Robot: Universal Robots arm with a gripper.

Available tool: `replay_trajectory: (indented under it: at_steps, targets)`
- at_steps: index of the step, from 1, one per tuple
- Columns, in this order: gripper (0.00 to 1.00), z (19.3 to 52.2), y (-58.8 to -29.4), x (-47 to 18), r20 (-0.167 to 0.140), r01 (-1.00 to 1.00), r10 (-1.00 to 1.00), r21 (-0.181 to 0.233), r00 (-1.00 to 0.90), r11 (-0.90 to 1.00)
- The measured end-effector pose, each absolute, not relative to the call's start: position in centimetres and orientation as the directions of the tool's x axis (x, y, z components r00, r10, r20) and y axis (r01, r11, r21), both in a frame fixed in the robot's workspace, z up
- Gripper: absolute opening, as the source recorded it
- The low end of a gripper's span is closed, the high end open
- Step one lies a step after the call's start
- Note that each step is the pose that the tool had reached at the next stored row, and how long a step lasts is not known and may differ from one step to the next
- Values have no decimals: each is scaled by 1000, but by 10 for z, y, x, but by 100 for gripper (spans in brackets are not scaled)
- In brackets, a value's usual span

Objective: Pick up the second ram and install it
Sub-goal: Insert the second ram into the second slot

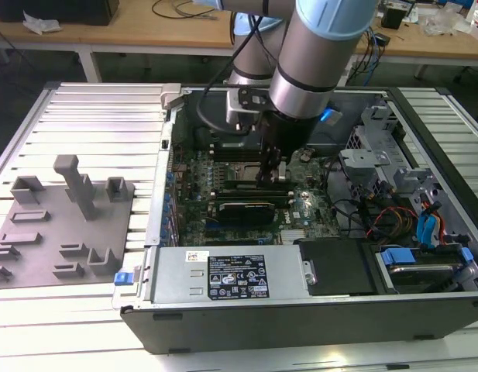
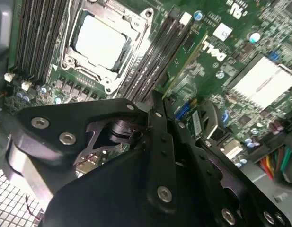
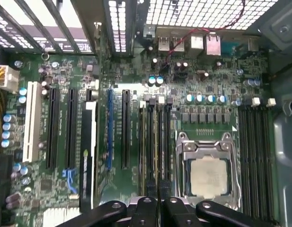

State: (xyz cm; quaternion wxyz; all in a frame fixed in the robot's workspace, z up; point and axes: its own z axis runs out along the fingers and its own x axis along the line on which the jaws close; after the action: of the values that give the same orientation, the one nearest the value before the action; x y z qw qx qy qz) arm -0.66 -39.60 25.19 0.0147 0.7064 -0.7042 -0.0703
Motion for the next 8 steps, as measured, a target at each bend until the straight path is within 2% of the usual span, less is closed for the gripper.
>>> replay_trajectory:
  at_steps: [8]
  targets:
    - [13, 239, -390, -13, -74, -993, -997, 120, -7, -2]
